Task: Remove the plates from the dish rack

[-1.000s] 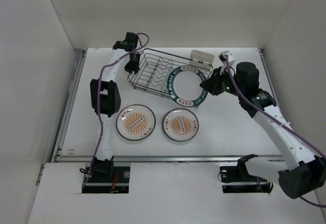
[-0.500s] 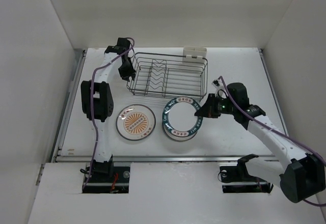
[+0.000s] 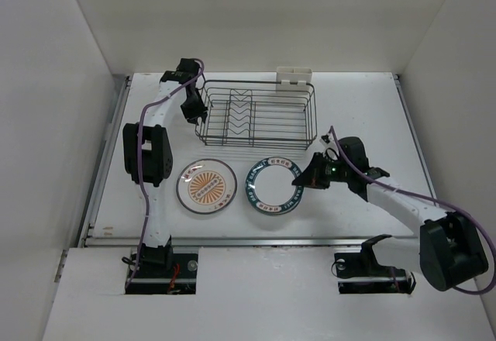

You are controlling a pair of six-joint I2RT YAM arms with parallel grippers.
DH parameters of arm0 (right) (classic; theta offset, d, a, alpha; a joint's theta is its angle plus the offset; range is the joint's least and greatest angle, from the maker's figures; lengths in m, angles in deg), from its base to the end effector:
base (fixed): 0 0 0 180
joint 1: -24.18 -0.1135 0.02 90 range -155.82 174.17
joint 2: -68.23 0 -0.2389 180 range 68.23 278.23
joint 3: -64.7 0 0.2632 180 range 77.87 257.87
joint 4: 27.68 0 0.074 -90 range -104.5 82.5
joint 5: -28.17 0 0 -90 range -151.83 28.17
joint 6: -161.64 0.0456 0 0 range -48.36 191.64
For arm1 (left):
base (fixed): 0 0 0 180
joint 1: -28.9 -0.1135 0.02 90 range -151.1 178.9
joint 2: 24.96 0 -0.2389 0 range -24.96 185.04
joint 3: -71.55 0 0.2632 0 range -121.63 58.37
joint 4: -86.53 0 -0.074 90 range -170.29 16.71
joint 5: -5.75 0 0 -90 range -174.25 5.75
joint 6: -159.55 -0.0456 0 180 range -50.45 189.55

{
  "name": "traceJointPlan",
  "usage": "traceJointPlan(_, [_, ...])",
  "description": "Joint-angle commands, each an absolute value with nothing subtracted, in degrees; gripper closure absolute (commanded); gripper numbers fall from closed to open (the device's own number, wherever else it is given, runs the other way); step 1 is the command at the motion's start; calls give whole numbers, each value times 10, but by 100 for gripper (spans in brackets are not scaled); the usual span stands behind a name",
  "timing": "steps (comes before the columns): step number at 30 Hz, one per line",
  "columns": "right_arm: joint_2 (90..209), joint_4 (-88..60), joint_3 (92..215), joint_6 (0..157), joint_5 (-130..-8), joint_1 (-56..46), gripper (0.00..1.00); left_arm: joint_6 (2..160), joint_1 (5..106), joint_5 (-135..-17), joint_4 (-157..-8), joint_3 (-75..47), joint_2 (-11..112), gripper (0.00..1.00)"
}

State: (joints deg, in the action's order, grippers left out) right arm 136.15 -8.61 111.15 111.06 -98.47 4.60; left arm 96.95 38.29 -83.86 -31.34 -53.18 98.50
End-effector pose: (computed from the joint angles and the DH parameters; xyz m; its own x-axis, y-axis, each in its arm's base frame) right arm 0.2351 0.1125 0.1667 -0.9152 0.2153 -0.3408 -0.1490 0.6049 0.7822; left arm 0.4667 -0.0775 0.2142 -0.8416 -0.3273 -0.4296 -0.2488 0.9410 -0.2294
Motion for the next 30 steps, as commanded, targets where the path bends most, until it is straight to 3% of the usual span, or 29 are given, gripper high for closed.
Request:
traceJointPlan(1, [1376,-147,1109,1122,-981,46,100,1009,377,-882,-328,-533,969,99])
traceJointPlan(3, [1393,-147,1109,1116,-973,46,100,1009,377,-882,-322,-533,969,85])
traceJointPlan(5, [1406,-147,1109,1111,-967,46,100,1009,377,-875,-322,-533,969,79])
traceJointPlan(9, [1425,-153,1109,1111,-959,46,99,1009,377,-868,-311,-528,969,76])
traceJointPlan(13, [1431,-153,1109,1105,-951,46,83,1009,377,-863,-311,-528,969,66])
traceJointPlan(15, [1439,-148,1104,1097,-951,46,66,1009,377,-863,-311,-528,969,64])
traceJointPlan(19, [1470,-73,1129,1058,-914,46,45,1009,377,-863,-311,-528,964,63])
traceJointPlan(22, [1480,-13,1149,1031,-894,46,38,1009,377,-857,-305,-528,964,63])
traceJointPlan(30, [1480,30,1184,1016,-847,28,36,1032,387,-820,-299,-508,954,63])
